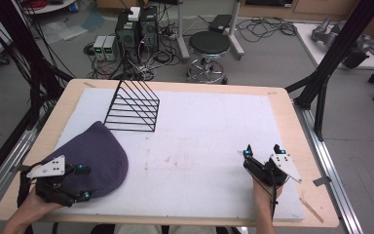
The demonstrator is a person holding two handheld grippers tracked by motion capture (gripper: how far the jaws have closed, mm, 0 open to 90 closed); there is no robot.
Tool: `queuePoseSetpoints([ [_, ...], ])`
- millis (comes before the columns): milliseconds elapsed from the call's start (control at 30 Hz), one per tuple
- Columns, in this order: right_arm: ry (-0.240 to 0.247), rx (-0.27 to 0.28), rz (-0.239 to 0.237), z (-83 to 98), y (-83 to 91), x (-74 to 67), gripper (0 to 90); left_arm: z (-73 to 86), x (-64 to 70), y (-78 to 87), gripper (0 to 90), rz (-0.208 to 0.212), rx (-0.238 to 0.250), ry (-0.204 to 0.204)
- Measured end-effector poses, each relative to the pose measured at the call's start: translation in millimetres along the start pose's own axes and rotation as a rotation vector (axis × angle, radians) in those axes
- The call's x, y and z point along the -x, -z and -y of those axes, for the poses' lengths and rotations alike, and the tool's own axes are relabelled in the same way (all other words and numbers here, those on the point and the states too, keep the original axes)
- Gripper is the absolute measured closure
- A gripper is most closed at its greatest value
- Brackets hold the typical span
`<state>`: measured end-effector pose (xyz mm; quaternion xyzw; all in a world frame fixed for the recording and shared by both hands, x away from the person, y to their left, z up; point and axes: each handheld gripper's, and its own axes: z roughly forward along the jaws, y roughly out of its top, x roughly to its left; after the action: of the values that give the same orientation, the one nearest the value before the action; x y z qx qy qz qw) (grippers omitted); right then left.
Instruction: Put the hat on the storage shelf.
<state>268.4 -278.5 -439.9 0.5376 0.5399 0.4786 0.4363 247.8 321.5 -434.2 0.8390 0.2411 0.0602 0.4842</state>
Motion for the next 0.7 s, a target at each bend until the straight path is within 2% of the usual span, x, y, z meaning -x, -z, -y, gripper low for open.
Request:
queuePoseSetpoints([
  [33, -0.001, 0.002, 0.002, -0.1, 0.1, -0.1, 6.9, 1.0, 1.3, -2.1, 17.6, 0.019, -0.012, -0.005],
  [100, 0.006, 0.005, 0.005, -0.1, -0.1, 0.4, 6.9, 1.9, 2.0, -3.9, 17.8, 0.032, -0.028, -0.013],
  [200, 0.005, 0.005, 0.004, -0.1, -0.2, 0.5, 6.9, 2.5, 2.2, -5.6, 18.7, 0.037, -0.053, -0.029],
  [300, -0.001, 0.004, 0.006, -0.1, -0.1, 0.4, 6.9, 3.5, 2.7, -7.8, 20.7, 0.018, -0.091, -0.044],
  [400, 0.001, 0.028, 0.026, -1.2, 2.3, 0.1, 6.9, 3.8, 4.8, -9.6, 22.5, -0.004, -0.121, -0.076],
  [433, 0.004, 0.034, 0.030, -1.4, 2.5, 0.4, 6.9, 4.3, 5.4, -11.3, 22.5, -0.019, -0.139, -0.099],
  [500, 0.002, 0.040, 0.036, -1.9, 3.2, 0.6, 6.9, 4.8, 5.9, -12.4, 23.2, -0.026, -0.140, -0.103],
  [533, 0.004, 0.041, 0.037, -1.9, 3.5, 0.9, 6.9, 5.5, 5.6, -12.7, 24.9, -0.049, -0.143, -0.120],
  [667, 0.006, 0.045, 0.040, -2.1, 3.4, 1.1, 6.9, 6.7, 3.4, -11.4, 31.8, -0.066, -0.135, -0.122],
  [700, 0.006, 0.046, 0.041, -2.1, 3.1, 0.5, 6.9, 7.3, 1.4, -11.1, 35.9, -0.073, -0.127, -0.119],
])
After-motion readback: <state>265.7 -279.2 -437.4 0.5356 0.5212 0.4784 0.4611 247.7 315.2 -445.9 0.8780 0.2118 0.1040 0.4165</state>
